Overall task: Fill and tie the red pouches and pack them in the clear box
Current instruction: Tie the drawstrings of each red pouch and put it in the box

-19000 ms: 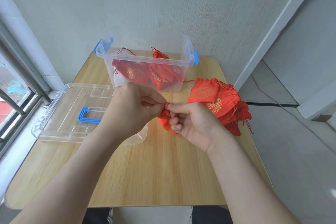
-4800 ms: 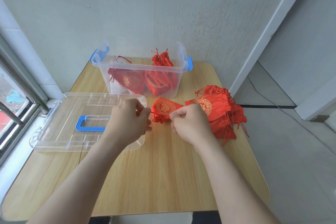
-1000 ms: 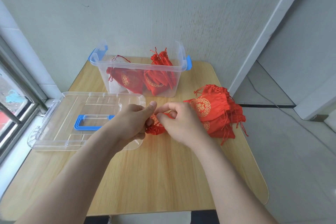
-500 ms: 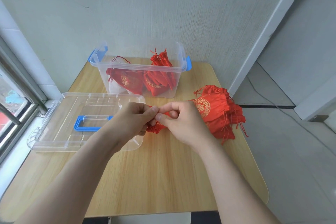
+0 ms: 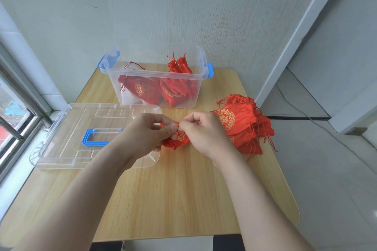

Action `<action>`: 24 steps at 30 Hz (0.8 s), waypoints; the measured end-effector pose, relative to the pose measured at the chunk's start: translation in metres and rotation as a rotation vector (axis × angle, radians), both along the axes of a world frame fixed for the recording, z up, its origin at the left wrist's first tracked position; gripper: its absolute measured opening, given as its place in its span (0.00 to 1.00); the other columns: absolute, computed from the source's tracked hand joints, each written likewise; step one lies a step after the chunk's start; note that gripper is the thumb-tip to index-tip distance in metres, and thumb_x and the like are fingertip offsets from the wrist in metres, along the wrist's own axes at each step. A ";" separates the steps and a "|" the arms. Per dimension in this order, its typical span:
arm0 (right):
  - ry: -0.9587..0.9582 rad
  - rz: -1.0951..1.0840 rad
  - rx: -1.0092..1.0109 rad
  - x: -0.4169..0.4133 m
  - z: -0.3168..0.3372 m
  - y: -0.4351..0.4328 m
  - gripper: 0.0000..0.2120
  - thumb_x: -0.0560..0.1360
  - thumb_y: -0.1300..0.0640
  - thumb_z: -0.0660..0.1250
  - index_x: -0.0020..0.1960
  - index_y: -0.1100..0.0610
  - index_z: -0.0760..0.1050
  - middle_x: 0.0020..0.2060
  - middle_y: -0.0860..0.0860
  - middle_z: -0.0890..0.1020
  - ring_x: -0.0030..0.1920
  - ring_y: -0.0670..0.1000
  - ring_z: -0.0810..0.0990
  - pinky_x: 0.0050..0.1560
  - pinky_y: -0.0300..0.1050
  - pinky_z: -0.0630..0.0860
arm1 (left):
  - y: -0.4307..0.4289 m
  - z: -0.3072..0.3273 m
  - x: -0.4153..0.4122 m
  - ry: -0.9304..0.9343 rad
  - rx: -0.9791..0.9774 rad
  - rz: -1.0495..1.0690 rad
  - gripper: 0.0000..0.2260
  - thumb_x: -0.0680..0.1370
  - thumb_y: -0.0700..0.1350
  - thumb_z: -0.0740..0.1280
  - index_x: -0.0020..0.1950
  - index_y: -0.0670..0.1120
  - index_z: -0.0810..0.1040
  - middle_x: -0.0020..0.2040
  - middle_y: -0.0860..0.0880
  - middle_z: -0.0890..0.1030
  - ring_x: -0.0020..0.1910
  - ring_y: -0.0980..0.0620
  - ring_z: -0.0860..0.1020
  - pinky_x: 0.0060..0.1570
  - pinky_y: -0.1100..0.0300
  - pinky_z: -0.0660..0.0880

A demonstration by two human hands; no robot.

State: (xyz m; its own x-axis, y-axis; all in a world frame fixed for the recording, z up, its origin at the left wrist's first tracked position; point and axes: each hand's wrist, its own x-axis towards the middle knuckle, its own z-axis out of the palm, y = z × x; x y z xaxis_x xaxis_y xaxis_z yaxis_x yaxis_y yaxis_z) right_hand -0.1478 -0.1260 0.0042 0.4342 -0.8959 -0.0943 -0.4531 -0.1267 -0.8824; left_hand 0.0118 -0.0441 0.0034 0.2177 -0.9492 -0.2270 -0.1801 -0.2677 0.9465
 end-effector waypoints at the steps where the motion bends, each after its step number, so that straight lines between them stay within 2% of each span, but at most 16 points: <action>1: 0.003 -0.002 -0.004 -0.001 0.000 0.000 0.07 0.74 0.53 0.72 0.40 0.55 0.83 0.26 0.40 0.77 0.31 0.41 0.74 0.37 0.40 0.71 | 0.001 0.002 0.000 -0.008 0.008 -0.019 0.06 0.82 0.45 0.72 0.49 0.44 0.87 0.41 0.46 0.87 0.34 0.55 0.77 0.37 0.61 0.77; 4: 0.006 -0.020 -0.008 0.000 0.001 0.001 0.07 0.73 0.53 0.72 0.40 0.56 0.83 0.27 0.42 0.78 0.32 0.43 0.76 0.38 0.40 0.71 | 0.002 0.006 -0.002 -0.039 0.013 -0.047 0.05 0.81 0.42 0.73 0.48 0.43 0.88 0.43 0.44 0.88 0.36 0.54 0.81 0.43 0.59 0.83; 6: 0.042 -0.023 -0.079 0.000 0.001 0.001 0.07 0.74 0.54 0.71 0.39 0.55 0.82 0.25 0.42 0.77 0.30 0.42 0.74 0.35 0.38 0.70 | 0.002 0.007 -0.004 -0.059 0.026 -0.008 0.07 0.81 0.41 0.73 0.47 0.40 0.87 0.42 0.43 0.88 0.38 0.51 0.84 0.45 0.57 0.85; 10: -0.024 -0.002 -0.280 -0.006 0.003 -0.005 0.09 0.77 0.59 0.67 0.38 0.54 0.77 0.22 0.42 0.73 0.26 0.45 0.70 0.34 0.41 0.66 | 0.002 0.006 -0.005 -0.173 0.068 0.074 0.08 0.80 0.37 0.71 0.42 0.37 0.86 0.38 0.42 0.87 0.35 0.51 0.85 0.36 0.64 0.81; 14: -0.146 0.138 -0.179 -0.009 0.008 -0.005 0.08 0.74 0.63 0.66 0.39 0.53 0.78 0.22 0.43 0.74 0.28 0.43 0.69 0.38 0.43 0.67 | 0.004 0.004 -0.005 -0.234 0.093 0.013 0.07 0.79 0.38 0.71 0.43 0.38 0.87 0.38 0.43 0.87 0.39 0.47 0.87 0.37 0.63 0.82; 20: -0.160 0.156 -0.089 -0.006 0.010 -0.004 0.07 0.76 0.65 0.70 0.45 0.54 0.81 0.29 0.52 0.84 0.29 0.46 0.77 0.39 0.46 0.76 | 0.005 0.004 -0.004 -0.441 0.064 -0.171 0.07 0.79 0.40 0.73 0.42 0.46 0.87 0.36 0.48 0.87 0.37 0.50 0.87 0.46 0.53 0.85; 24: -0.169 0.109 -0.091 -0.005 0.006 -0.007 0.08 0.77 0.65 0.68 0.46 0.54 0.82 0.26 0.49 0.80 0.29 0.48 0.76 0.34 0.44 0.75 | 0.006 0.006 -0.009 -0.449 0.041 -0.188 0.05 0.78 0.43 0.75 0.42 0.49 0.88 0.36 0.50 0.87 0.37 0.52 0.86 0.48 0.51 0.85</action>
State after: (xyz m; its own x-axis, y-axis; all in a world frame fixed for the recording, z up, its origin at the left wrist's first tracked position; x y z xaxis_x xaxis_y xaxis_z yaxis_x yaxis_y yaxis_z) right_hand -0.1529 -0.1326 0.0105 0.5314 -0.8444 0.0673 -0.2793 -0.2497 -0.9272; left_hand 0.0030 -0.0383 0.0089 0.1280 -0.9738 -0.1880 -0.6172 -0.2266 0.7535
